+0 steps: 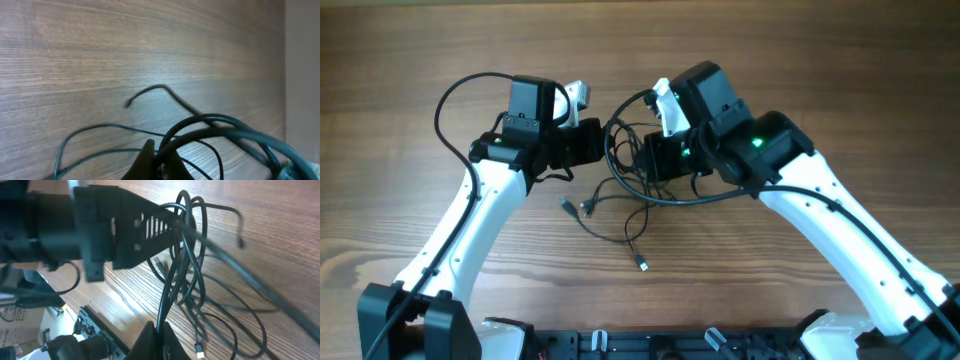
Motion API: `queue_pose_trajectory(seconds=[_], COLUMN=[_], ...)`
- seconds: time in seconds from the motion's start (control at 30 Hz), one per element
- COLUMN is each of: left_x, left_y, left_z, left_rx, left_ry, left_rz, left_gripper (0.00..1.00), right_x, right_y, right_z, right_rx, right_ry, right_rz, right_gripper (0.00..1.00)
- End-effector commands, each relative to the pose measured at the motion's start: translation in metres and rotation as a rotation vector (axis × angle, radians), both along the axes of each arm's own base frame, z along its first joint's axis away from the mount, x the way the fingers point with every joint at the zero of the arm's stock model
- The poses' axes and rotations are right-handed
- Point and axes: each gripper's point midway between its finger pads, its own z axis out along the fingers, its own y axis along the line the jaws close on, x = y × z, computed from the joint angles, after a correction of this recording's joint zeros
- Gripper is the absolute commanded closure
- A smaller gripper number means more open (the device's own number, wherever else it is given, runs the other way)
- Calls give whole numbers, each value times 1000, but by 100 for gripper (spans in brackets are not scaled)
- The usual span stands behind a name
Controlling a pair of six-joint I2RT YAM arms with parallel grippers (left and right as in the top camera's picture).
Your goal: Untangle cables
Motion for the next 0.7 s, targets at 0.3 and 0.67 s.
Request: queue_pose_trajectory(seconds=[0.3, 0.67], left_x=[-6, -72], left_y=[117, 98], left_z=[110, 188], left_rx=[242, 103], left_ry=[-281, -506], left_rz=[321, 259], left_gripper=[96, 96], right_x=[31, 47], right_y=[-147, -135], right_z=[-24, -37], right_rx=[-386, -210], right_ry=[50, 104], right_rz=[-558, -227], right_gripper=[96, 65])
